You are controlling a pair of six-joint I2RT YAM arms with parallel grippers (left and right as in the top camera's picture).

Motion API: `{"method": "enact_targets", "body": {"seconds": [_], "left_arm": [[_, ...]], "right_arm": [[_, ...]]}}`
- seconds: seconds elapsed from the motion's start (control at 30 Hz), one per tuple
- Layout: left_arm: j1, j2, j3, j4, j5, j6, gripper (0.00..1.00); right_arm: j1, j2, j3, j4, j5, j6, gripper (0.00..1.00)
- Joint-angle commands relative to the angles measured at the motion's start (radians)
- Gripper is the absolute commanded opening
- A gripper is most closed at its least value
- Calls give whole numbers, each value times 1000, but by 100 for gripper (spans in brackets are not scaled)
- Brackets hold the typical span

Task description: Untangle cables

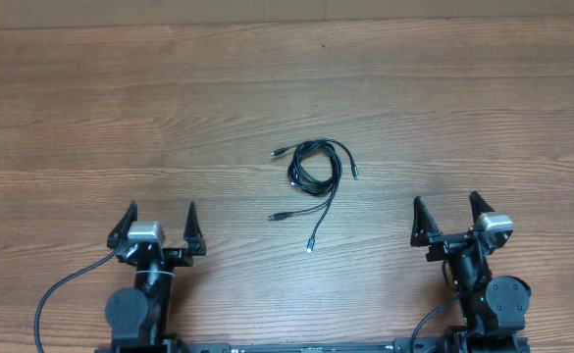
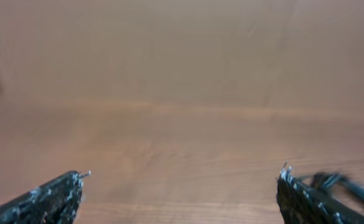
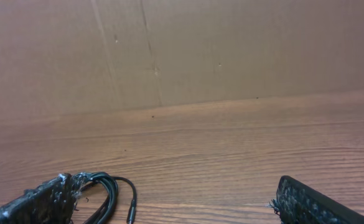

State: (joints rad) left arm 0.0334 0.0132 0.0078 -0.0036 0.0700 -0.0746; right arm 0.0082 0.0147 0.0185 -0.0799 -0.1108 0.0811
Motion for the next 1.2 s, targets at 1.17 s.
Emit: {"method": "enact_targets", "body": {"seconds": [1.17], "left_arm": [[-91,900,1049,-761,406,37,100]], "right_arm": [[4,-12,-11,3,12,-4,100]]}}
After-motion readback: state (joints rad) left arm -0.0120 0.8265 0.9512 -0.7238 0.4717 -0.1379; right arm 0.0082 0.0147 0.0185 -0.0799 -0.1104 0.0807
